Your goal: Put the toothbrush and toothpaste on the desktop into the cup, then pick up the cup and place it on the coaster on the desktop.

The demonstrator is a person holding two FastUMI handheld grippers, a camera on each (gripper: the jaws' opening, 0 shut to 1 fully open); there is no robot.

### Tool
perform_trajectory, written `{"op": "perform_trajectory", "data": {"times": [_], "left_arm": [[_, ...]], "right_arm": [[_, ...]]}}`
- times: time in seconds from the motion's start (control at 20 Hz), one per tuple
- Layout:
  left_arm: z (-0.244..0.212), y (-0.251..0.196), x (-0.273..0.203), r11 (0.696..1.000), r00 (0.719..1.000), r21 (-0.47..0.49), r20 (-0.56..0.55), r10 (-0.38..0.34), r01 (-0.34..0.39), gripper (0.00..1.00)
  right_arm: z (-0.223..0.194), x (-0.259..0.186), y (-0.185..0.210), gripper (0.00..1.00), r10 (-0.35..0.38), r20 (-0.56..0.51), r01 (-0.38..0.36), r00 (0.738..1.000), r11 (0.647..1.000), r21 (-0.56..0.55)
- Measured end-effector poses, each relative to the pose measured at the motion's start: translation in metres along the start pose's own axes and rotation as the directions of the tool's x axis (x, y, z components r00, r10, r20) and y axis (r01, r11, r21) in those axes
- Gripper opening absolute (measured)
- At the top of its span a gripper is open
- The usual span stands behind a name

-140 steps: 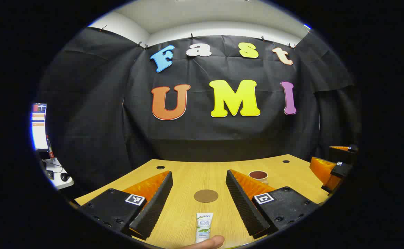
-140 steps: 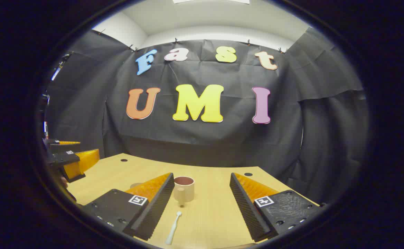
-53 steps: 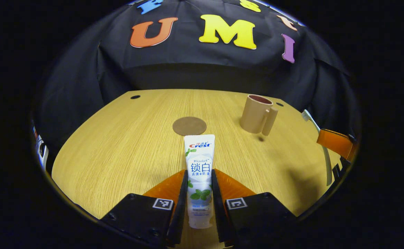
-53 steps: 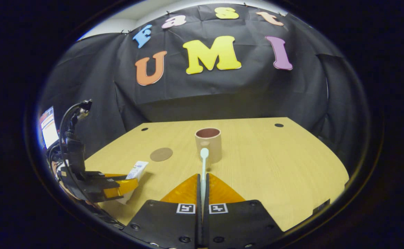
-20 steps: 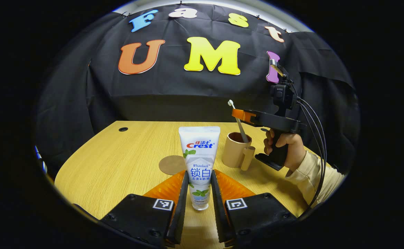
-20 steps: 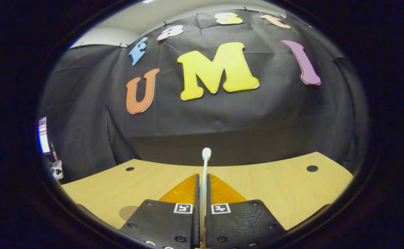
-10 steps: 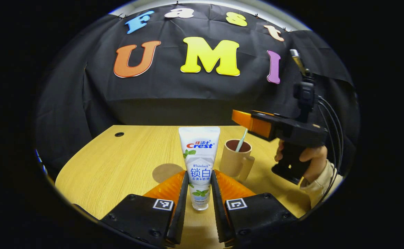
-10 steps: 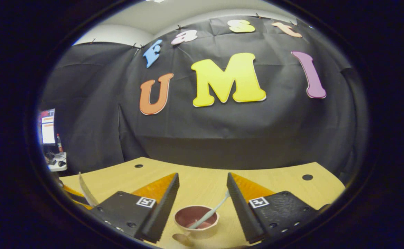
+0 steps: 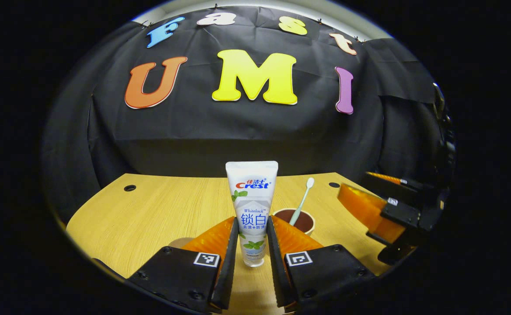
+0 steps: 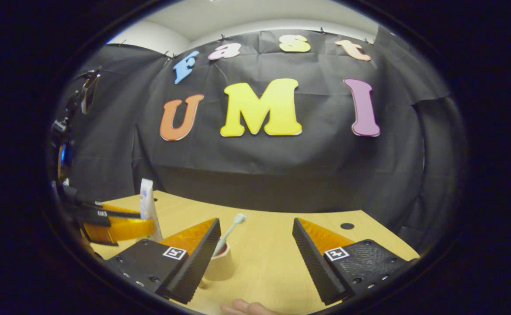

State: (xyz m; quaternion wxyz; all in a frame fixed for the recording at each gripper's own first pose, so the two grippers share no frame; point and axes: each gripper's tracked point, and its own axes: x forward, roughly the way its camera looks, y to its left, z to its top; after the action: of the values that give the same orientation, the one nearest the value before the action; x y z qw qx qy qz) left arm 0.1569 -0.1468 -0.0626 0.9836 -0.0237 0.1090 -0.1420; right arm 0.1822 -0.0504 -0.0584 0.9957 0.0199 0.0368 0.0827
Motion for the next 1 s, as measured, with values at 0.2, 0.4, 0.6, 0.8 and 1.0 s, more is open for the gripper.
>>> {"op": "perform_trajectory", "data": {"times": [0.2, 0.4, 0.6, 0.8, 1.0], "left_arm": [[0.019, -0.015, 0.028, 1.0, 1.0, 0.023, 0.019, -0.013, 0.013, 0.41], [0.032, -0.029, 0.043, 0.999, 0.999, 0.053, 0.043, -0.011, 0.009, 0.41], [0.047, -0.043, 0.042, 0.997, 0.997, 0.073, 0.078, -0.022, 0.016, 0.4], [0.049, -0.059, 0.044, 0.995, 0.996, 0.084, 0.072, -0.055, 0.048, 0.41], [0.044, -0.076, 0.043, 0.994, 0.994, 0.07, 0.055, -0.092, 0.088, 0.41]], "right_arm": [[-0.031, -0.024, -0.026, 0.98, -0.044, -0.04, 0.045, 0.998, 0.999, 0.019], [-0.046, -0.036, -0.034, 0.98, -0.046, -0.056, 0.047, 0.997, 0.998, 0.033], [-0.047, -0.036, -0.034, 0.98, -0.036, -0.057, 0.038, 0.998, 0.998, 0.045], [-0.051, -0.035, -0.033, 0.98, -0.031, -0.059, 0.035, 0.998, 0.998, 0.053], [-0.052, -0.034, -0.034, 0.98, -0.031, -0.06, 0.034, 0.998, 0.998, 0.06]]}}
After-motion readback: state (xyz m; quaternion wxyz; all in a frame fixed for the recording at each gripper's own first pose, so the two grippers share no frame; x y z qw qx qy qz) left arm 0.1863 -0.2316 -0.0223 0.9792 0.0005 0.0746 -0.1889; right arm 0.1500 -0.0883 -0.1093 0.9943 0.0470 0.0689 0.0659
